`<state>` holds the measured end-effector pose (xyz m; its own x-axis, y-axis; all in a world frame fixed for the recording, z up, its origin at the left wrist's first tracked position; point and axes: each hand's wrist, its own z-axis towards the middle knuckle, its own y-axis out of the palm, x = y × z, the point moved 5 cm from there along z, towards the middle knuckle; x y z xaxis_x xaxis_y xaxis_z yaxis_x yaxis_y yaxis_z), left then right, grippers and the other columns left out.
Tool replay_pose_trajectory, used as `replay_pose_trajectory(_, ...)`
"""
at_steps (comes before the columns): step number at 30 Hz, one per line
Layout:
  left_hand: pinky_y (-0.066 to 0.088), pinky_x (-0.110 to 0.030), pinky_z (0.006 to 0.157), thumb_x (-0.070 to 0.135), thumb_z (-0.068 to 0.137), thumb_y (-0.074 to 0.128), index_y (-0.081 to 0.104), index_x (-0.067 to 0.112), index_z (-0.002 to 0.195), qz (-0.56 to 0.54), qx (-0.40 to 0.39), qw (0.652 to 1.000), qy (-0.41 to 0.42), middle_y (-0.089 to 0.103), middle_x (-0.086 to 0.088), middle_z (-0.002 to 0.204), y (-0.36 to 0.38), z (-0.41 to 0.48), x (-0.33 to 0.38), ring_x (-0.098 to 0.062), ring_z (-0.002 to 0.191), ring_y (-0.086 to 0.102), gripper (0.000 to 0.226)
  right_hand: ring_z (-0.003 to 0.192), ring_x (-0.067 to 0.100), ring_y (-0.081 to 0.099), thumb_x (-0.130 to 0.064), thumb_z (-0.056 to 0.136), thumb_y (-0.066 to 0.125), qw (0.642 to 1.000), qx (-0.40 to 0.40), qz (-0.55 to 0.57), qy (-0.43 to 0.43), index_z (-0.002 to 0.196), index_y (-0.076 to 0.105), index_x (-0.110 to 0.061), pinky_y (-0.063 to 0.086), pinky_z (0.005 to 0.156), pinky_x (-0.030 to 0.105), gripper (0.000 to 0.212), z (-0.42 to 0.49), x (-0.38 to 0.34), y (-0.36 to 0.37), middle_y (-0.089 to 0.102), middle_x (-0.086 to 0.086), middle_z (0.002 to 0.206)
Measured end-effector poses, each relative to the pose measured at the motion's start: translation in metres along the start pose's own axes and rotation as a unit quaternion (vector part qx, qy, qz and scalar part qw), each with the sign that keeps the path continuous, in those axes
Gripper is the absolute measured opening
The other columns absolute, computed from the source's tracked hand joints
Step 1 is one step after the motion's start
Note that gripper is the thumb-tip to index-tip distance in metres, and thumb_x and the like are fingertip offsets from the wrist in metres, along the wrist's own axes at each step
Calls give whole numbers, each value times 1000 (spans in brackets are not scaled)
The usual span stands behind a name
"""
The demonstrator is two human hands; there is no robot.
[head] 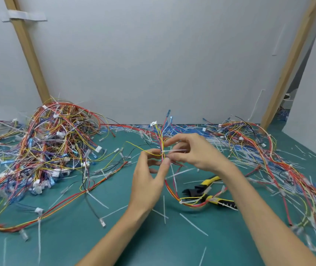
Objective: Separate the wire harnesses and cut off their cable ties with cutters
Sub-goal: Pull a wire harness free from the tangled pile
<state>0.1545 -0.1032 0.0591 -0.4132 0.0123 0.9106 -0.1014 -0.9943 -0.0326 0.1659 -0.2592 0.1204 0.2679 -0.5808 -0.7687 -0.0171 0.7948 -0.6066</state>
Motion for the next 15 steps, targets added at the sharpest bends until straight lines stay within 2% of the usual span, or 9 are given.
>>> replay_pose_trajectory(3, 51, -22, 84, 19, 93, 70, 61, 22, 111, -4, -6, 999, -32, 68, 9, 108, -4, 4, -11, -5, 99, 66, 20, 79, 2, 73, -18, 83, 81, 998, 59, -36, -13, 98, 74, -23, 56, 77, 22, 17, -15, 3, 9, 77, -6, 81)
replay_pose_trajectory(6, 55, -27, 88, 9, 91, 71, 64, 16, 106, -60, -33, 996, -60, 73, 4, 99, -4, 5, -19, -13, 96, 71, 18, 78, -1, 73, -20, 81, 83, 994, 105, -25, -26, 89, 77, -20, 55, 75, 17, 10, -30, 10, 16, 77, -10, 78)
replay_pose_trajectory(10, 56, -36, 84, 1, 87, 73, 62, 14, 95, -18, -50, 999, -6, 70, 4, 87, -5, 6, -18, -21, 87, 71, 19, 77, -6, 68, -21, 87, 77, 981, 174, -73, -33, 85, 78, -23, 45, 71, 7, 3, -44, 21, 21, 75, -15, 76)
replay_pose_trajectory(13, 55, -45, 87, 6, 86, 75, 61, 21, 92, 57, -50, 996, 37, 67, 6, 87, -4, 4, -17, -22, 88, 67, 22, 78, -4, 65, -25, 91, 73, 975, 182, -121, -44, 85, 75, -24, 42, 71, 6, 6, -49, 25, 30, 72, -16, 77)
replay_pose_trajectory(15, 54, -47, 87, 8, 86, 76, 61, 23, 90, 59, -49, 996, 41, 68, 7, 88, -6, 5, -18, -21, 88, 67, 21, 79, 0, 65, -25, 92, 71, 970, 200, -129, -49, 86, 72, -24, 43, 71, 9, 6, -50, 25, 35, 71, -15, 78)
